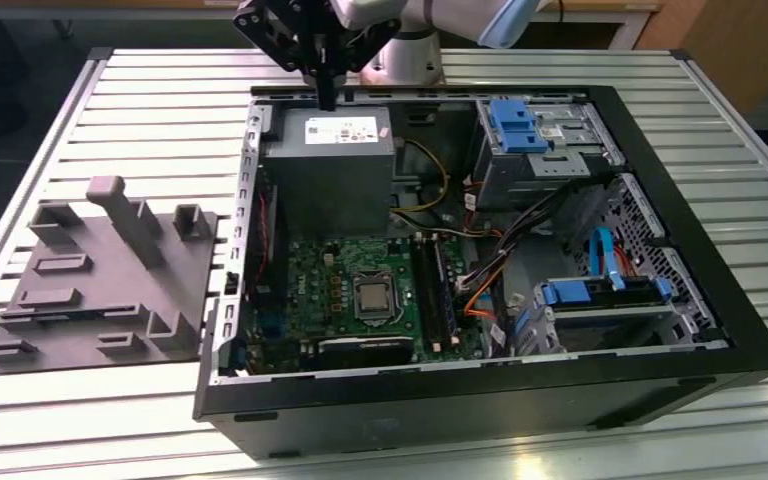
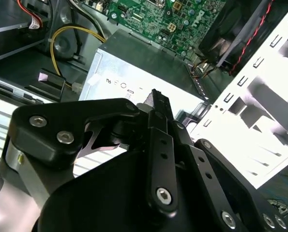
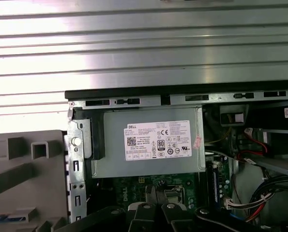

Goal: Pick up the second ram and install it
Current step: 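Reach for the second ram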

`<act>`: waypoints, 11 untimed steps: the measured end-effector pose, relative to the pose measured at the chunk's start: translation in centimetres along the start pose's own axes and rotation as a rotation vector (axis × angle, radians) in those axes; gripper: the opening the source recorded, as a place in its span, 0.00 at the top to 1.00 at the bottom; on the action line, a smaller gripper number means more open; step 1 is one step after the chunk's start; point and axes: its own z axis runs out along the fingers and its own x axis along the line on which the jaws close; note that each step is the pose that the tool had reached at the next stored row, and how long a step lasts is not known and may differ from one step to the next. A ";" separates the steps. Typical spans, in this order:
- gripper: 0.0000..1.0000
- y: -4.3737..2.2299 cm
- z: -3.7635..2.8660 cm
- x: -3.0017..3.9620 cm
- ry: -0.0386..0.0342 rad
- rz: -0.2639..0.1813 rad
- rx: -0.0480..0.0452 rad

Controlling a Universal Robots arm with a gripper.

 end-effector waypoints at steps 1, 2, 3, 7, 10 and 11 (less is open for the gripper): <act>0.89 -0.01 0.00 0.09 0.0000 0.000 0.0000; 0.89 -0.01 0.00 0.17 0.0000 0.000 0.0000; 0.89 -0.02 -0.01 0.24 0.0000 0.000 0.0000; 0.89 -0.04 -0.01 0.53 0.0000 0.000 0.0000; 0.89 -0.06 -0.02 0.75 0.0000 0.000 0.0000; 0.89 -0.06 -0.03 0.83 0.0001 0.000 0.0001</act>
